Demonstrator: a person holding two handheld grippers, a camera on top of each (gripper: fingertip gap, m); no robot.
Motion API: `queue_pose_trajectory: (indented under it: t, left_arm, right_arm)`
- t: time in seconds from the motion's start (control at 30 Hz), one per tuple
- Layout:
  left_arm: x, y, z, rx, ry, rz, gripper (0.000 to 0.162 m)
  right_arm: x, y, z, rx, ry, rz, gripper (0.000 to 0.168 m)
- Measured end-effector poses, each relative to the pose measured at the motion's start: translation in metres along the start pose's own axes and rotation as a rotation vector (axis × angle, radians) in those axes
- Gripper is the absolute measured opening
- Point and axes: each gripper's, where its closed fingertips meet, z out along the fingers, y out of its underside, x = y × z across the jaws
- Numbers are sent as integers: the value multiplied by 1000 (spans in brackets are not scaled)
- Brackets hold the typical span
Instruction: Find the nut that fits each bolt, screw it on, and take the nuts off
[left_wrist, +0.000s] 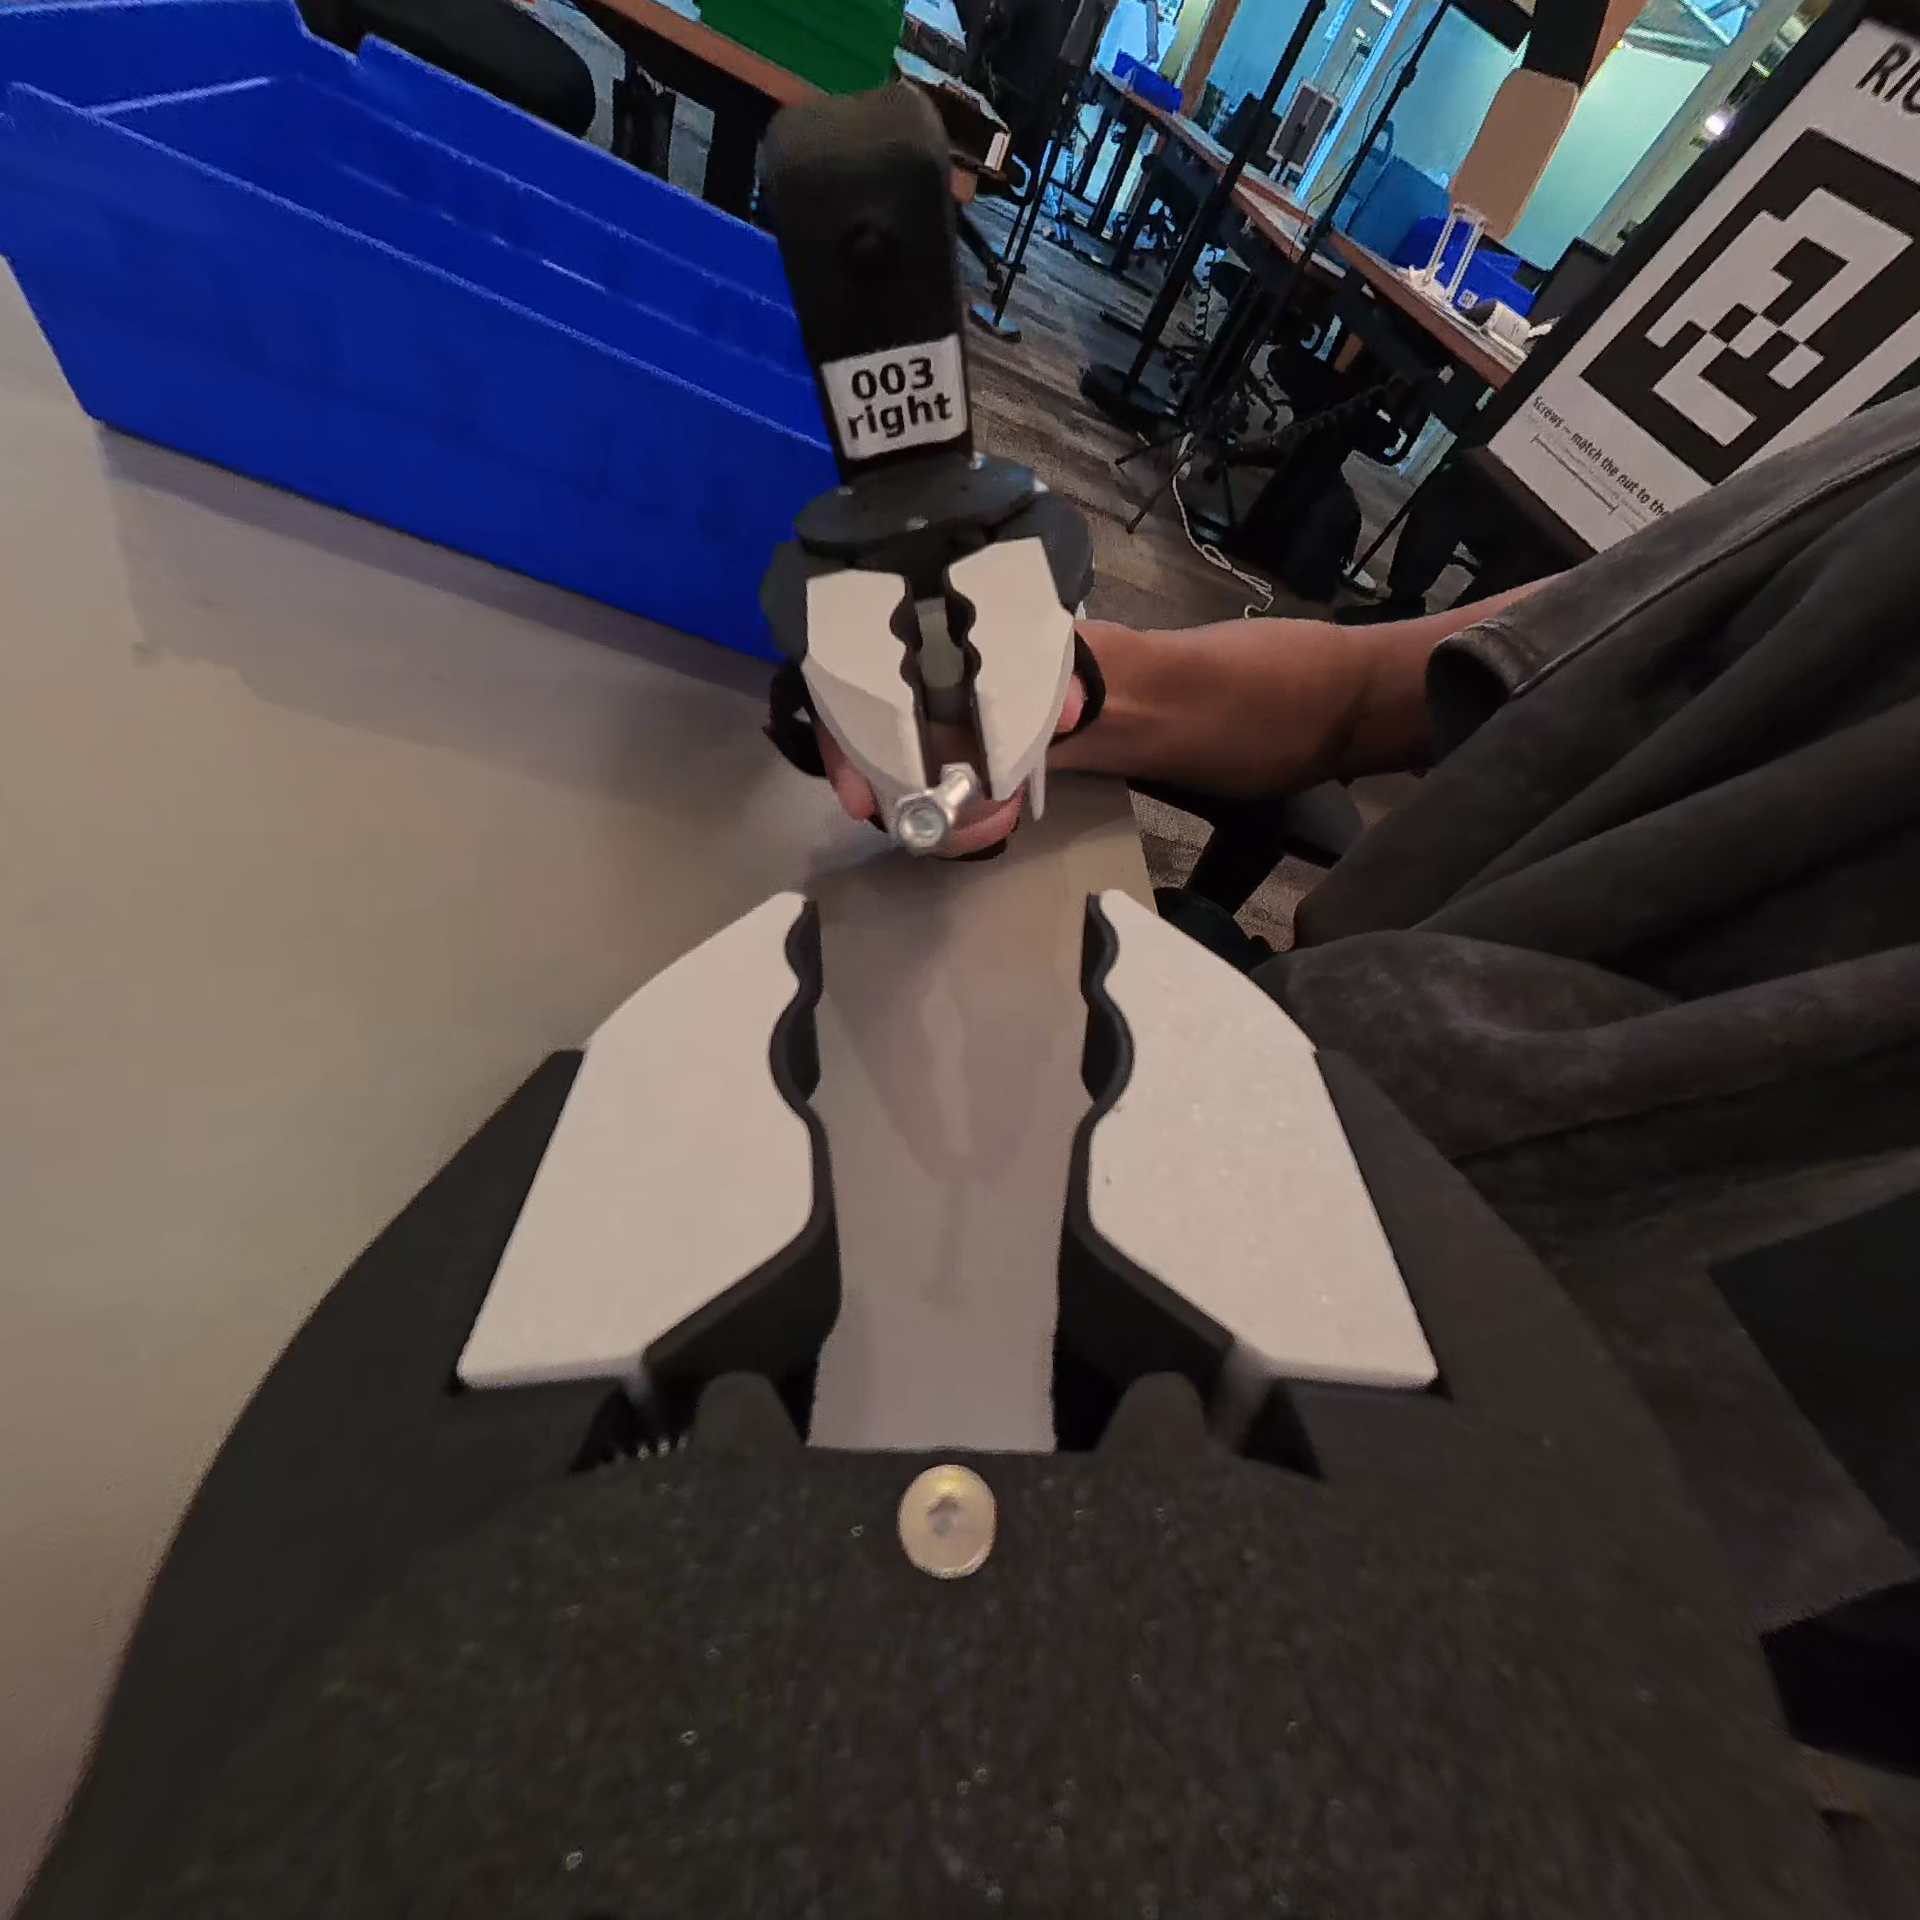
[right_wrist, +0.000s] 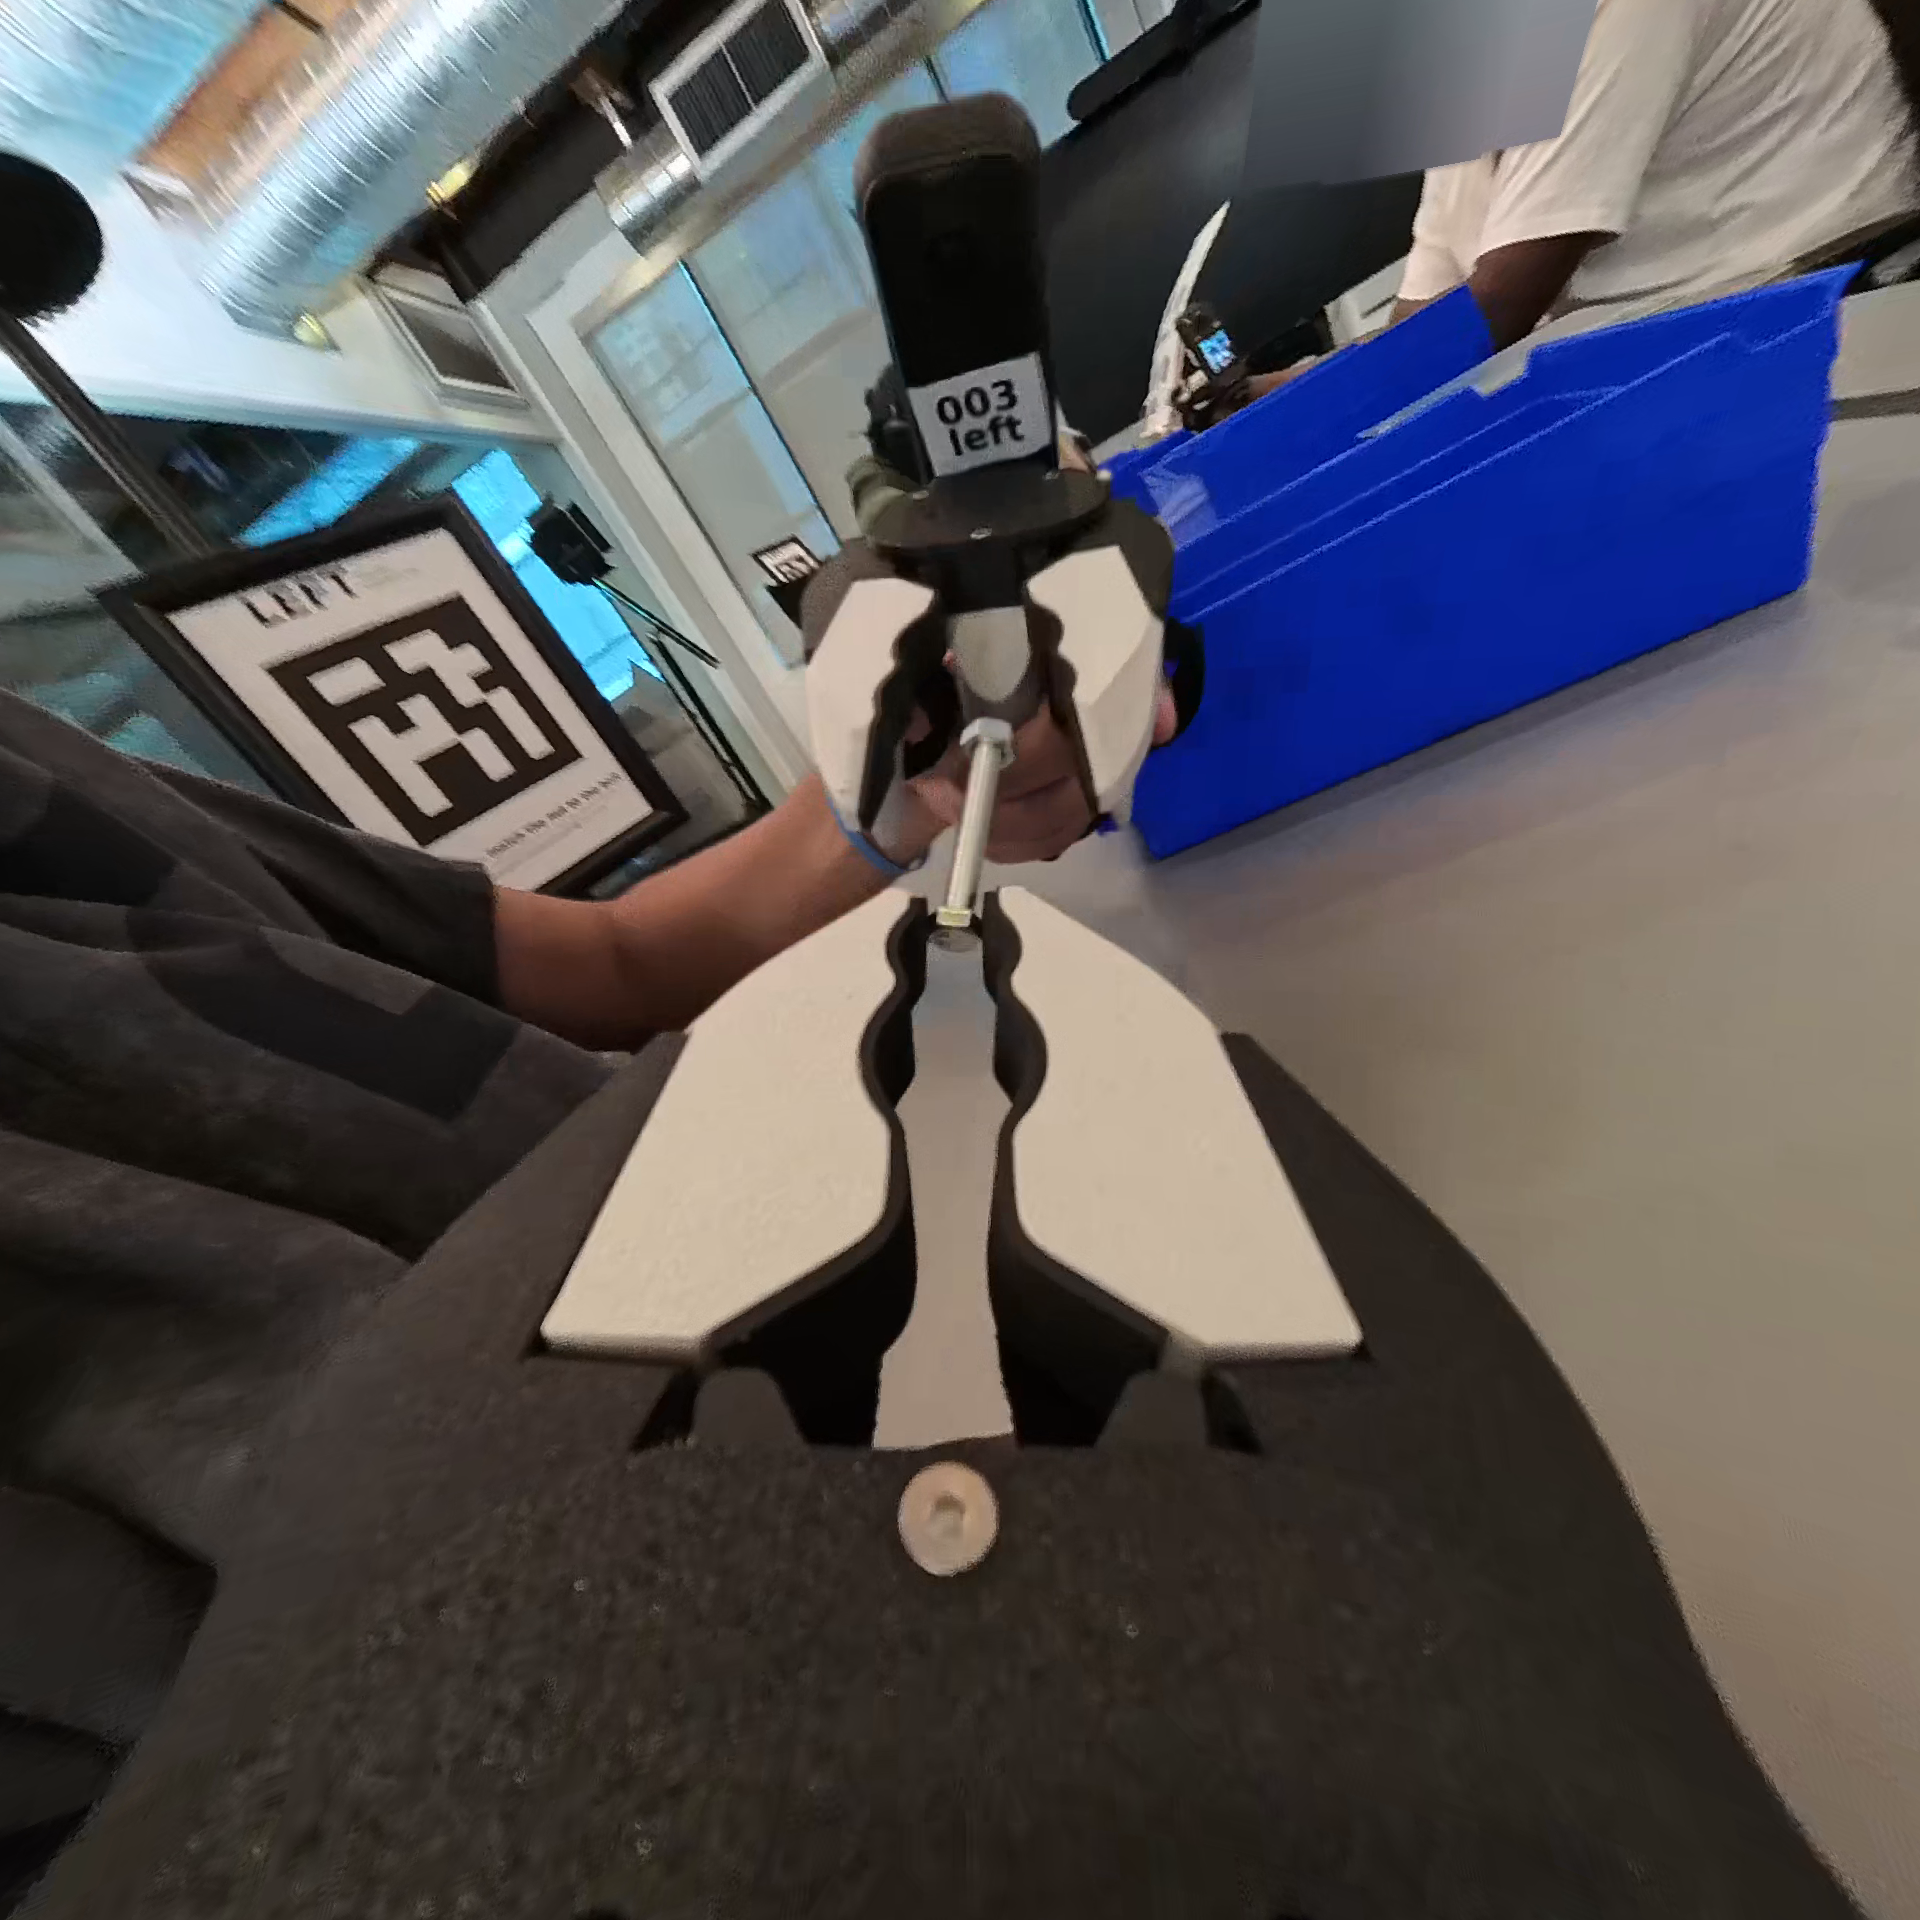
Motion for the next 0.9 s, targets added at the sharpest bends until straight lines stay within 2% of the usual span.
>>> queue_pose_trajectory:
  t: [0.3, 0.47, 0.63, 0.9]
  left_arm:
    - [9, -5, 7, 50, 51, 21, 45]
    - [5, -3, 6, 54, 38, 14, 45]
    - [10, -4, 9, 52, 50, 36, 46]
    - [9, -5, 6, 83, 65, 11, 47]
  right_arm:
    - [4, 16, 9, -86, 42, -26, 11]
    - [0, 7, 8, -61, 41, -44, 11]
    - [6, 19, 10, -99, 57, -26, 11]
    - [7, 12, 7, -95, 72, -40, 11]
